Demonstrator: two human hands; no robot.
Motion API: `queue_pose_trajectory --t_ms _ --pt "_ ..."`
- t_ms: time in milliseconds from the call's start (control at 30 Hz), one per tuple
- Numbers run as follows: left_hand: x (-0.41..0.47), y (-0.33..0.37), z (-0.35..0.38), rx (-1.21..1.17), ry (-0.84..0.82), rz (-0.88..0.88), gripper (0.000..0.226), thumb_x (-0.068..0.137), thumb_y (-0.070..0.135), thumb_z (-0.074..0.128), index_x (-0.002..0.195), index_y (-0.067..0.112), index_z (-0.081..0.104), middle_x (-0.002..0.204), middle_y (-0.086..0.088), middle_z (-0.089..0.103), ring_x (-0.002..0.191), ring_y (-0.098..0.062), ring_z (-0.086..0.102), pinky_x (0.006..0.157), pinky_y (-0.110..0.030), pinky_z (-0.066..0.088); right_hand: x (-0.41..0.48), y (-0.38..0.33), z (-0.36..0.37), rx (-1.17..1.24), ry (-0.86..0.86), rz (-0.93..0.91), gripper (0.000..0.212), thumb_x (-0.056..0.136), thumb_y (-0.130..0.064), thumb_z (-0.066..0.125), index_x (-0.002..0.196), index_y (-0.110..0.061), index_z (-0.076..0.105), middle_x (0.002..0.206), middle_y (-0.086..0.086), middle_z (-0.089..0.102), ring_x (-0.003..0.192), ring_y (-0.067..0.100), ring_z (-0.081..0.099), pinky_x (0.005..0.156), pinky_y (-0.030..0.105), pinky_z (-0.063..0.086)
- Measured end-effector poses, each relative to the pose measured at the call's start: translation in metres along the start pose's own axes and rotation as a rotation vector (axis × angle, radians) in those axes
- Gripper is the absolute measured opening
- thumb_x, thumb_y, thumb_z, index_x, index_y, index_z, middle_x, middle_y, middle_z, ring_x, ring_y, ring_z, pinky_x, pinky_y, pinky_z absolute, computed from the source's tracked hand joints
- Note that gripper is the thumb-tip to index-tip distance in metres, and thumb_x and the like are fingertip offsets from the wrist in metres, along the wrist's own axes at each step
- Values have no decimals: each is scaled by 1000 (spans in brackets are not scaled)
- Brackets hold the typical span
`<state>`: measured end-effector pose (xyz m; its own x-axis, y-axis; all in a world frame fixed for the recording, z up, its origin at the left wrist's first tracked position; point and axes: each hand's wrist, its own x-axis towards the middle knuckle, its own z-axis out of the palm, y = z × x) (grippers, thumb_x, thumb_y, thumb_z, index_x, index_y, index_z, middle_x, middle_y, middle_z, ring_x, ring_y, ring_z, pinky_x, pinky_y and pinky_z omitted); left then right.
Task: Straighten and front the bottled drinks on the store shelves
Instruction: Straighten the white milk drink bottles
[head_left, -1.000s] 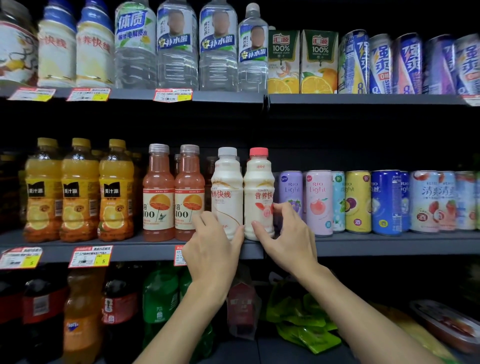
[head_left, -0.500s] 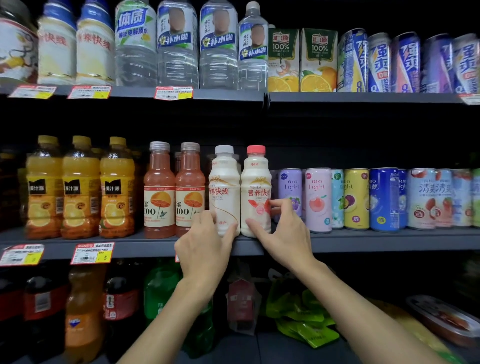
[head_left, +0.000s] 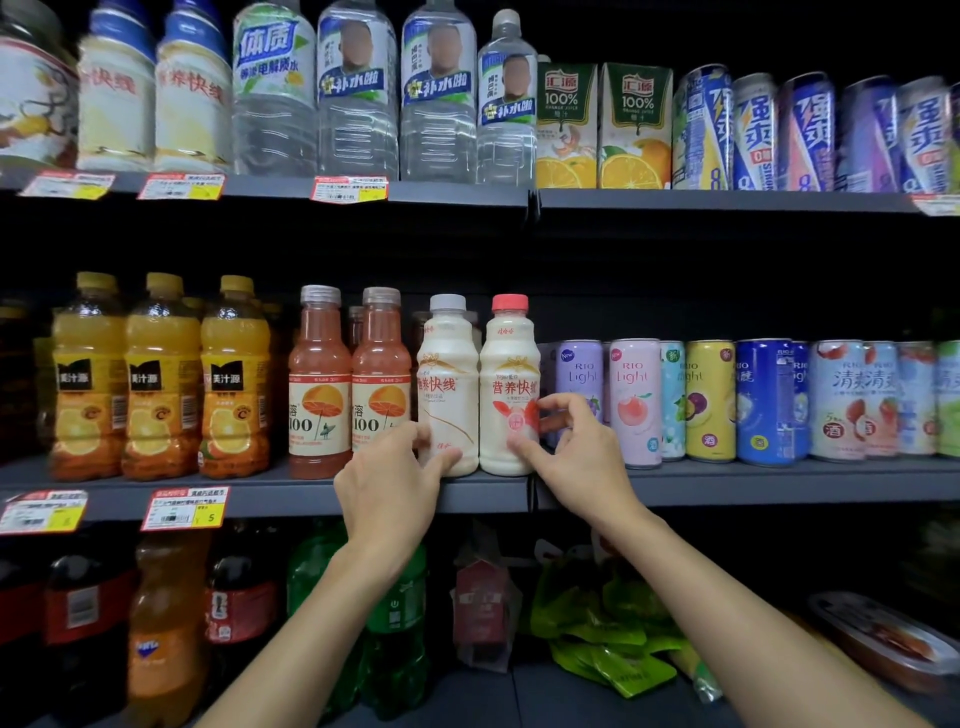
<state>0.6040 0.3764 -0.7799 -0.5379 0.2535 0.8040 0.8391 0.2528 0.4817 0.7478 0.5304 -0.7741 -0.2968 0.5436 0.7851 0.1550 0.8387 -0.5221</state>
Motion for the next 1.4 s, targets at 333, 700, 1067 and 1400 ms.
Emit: queue_pose_trajectory --t_ms 333,700,1067,1400 --pt "0 -7 -8 49 -65 98 38 88 43 72 124 33 68 113 10 73 104 -19 66 73 -33 44 -7 2 -4 -66 -116 -8 83 56 -77 77 123 -51 36 104 -30 60 92 -7 61 83 29 53" --pt "14 -11 -12 134 -142 212 46 77 57 77 114 31 65 107 13 72 99 -16 67 78 -38 54 -4 4 -5 -44 -139 0 81 54 -77 78 119 -59 32 100 -32 59 89 -19 53 70 11 38" --pt "15 -12 -11 147 -131 263 46 77 55 77 111 27 66 105 10 72 95 -17 67 74 -35 53 -3 5 -3 -82 -132 21 87 54 -79 77 126 -52 36 101 -34 57 92 -15 55 80 23 49" --pt "22 -17 -12 199 -139 375 44 80 58 73 103 22 64 97 6 71 89 -19 65 71 -38 51 -3 -2 -7 -149 -174 42 94 57 -75 76 134 -38 39 106 -26 58 98 -4 58 91 37 56"
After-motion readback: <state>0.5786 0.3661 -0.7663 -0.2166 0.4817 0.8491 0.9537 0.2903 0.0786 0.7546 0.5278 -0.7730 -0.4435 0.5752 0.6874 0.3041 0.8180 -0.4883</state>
